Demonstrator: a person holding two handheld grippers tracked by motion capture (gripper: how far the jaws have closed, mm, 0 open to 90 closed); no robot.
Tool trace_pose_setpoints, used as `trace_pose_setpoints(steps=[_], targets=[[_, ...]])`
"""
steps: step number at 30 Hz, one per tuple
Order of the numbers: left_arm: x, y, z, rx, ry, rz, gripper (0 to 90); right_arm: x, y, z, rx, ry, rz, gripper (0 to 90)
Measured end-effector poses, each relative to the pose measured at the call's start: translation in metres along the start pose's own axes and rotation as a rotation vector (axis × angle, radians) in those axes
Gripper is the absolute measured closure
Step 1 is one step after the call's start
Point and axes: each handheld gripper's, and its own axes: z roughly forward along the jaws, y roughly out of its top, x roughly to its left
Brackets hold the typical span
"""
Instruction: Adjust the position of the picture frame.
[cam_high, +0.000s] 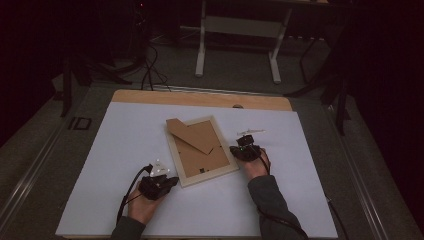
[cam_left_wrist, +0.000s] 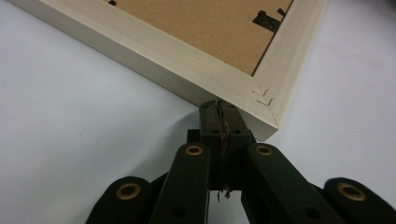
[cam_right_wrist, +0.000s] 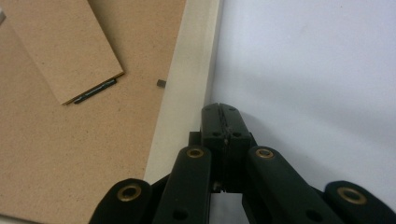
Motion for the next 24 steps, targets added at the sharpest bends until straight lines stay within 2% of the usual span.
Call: trace_pose_setpoints(steps=[14, 19, 24], targets=[[-0.019, 0.001, 0.006, 0.001, -0.053, 0.033, 90.0, -0.003, 0.005, 0.001, 0.010, -0.059, -0.002, 90.0], [-0.026, 0.001, 0.009, -0.001, -0.073, 0.041, 90.0, -0.005, 0.005, 0.001, 0.007, -0.063, 0.003, 90.0], [-0.038, 0.002, 0.012, 0.004, -0.101, 0.067, 90.0, -0.009, 0.006, 0.001, 0.008, -0.057, 0.019, 90.0]])
